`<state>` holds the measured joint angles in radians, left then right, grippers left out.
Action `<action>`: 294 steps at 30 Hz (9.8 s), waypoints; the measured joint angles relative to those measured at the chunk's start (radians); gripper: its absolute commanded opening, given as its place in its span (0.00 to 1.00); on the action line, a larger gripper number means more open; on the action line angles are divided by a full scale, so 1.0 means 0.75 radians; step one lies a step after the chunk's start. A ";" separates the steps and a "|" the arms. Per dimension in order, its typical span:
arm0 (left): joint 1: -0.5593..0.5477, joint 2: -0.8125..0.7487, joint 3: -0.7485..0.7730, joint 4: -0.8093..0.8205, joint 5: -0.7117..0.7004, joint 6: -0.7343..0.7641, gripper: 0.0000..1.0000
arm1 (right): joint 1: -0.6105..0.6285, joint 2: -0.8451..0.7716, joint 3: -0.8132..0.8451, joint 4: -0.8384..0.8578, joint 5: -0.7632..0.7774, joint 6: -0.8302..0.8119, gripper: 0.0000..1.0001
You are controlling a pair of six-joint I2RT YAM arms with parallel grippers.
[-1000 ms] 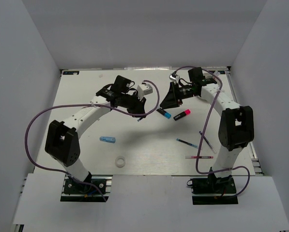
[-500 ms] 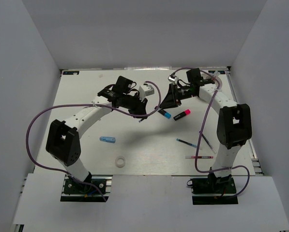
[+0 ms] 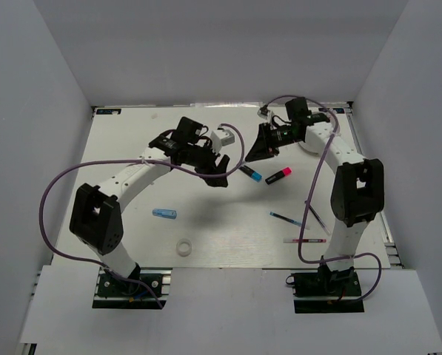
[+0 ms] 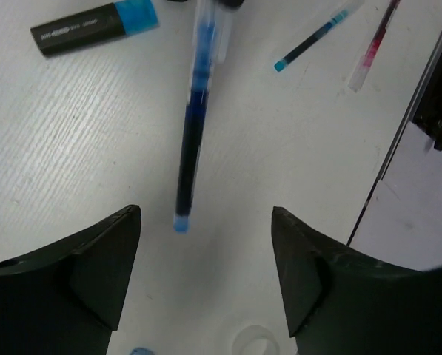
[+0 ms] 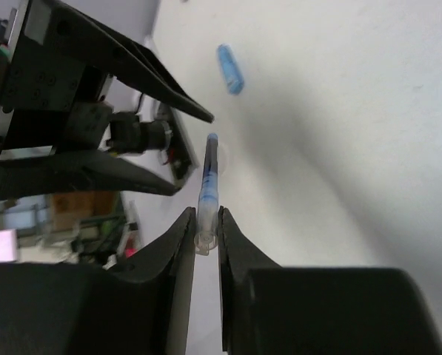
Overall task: Sort the stationery into containers
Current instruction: Place the pen in the storage box, then pick up the pen from the center of the board, then place the pen in the storage box, then pick up the pen from the center of the board.
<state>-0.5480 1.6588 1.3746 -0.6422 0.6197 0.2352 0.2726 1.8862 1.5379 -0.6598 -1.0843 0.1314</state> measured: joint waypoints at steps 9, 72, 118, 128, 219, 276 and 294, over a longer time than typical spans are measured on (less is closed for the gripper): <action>0.077 -0.121 -0.050 -0.020 -0.278 -0.070 0.98 | -0.180 -0.037 0.385 -0.267 0.558 -0.440 0.00; 0.021 -0.161 -0.182 0.020 0.087 0.165 0.71 | -0.599 0.295 0.903 -0.342 0.925 -0.592 0.57; -0.669 0.699 0.307 0.211 -0.305 0.478 0.10 | -0.835 -0.445 0.180 -0.283 0.373 -0.366 0.51; -0.607 0.259 -0.258 0.100 -0.377 0.366 0.00 | -0.830 -0.424 0.173 -0.283 0.292 -0.394 0.50; -0.126 -0.155 -0.121 0.045 -0.779 -0.164 0.98 | -0.521 0.039 1.002 -0.293 1.175 -0.675 0.00; -0.106 -0.147 -0.170 0.035 -0.508 -0.168 0.98 | -0.543 -0.670 -0.800 -0.287 1.021 -0.847 0.36; -0.065 -0.144 -0.189 0.070 -0.490 -0.245 0.98 | -0.520 -0.724 -1.101 -0.013 1.229 -0.888 0.40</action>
<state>-0.5964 1.5505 1.2327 -0.5896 0.2520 0.0517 -0.1177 1.3434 0.7124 -0.6693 -0.1627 -0.5343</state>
